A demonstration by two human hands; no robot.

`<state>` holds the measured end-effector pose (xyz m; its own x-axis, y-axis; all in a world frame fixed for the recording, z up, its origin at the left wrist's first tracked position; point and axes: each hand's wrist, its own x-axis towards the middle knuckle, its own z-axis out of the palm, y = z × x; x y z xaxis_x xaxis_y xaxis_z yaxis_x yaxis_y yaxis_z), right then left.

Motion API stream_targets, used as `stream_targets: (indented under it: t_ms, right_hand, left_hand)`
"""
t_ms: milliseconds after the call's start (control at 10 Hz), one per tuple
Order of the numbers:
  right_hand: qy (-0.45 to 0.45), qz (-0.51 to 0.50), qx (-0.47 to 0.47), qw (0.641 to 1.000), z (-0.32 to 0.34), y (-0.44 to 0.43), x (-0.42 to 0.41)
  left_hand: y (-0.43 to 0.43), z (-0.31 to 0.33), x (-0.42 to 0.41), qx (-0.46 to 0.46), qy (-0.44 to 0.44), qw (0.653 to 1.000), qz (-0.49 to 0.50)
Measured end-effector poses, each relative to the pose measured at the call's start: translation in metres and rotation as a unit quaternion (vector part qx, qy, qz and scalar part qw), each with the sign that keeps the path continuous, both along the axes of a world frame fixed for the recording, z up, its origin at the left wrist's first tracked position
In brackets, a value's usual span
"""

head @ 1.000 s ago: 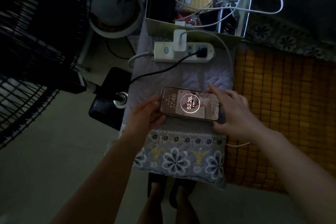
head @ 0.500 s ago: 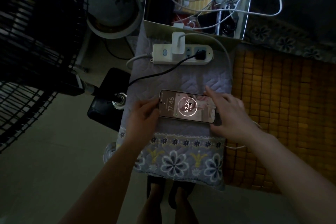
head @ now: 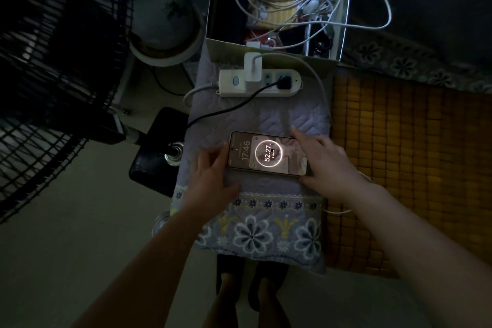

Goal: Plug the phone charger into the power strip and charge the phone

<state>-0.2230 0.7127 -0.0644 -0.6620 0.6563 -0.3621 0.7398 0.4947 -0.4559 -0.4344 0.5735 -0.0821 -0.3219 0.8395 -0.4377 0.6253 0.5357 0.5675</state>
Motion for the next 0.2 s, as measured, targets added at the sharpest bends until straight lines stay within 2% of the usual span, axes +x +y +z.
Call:
stream_targets:
  t_ms: [100, 200]
  right_hand:
    - [-0.020, 0.006, 0.021, 1.000, 0.0005, -0.0003, 0.0026]
    - [-0.044, -0.039, 0.041, 0.997, 0.0060, -0.0064, 0.0122]
  left_hand:
    - [0.0033, 0.0023, -0.0066, 0.005, -0.005, 1.000, -0.010]
    - [0.0032, 0.0119, -0.0136, 0.006, -0.014, 1.000, 0.012]
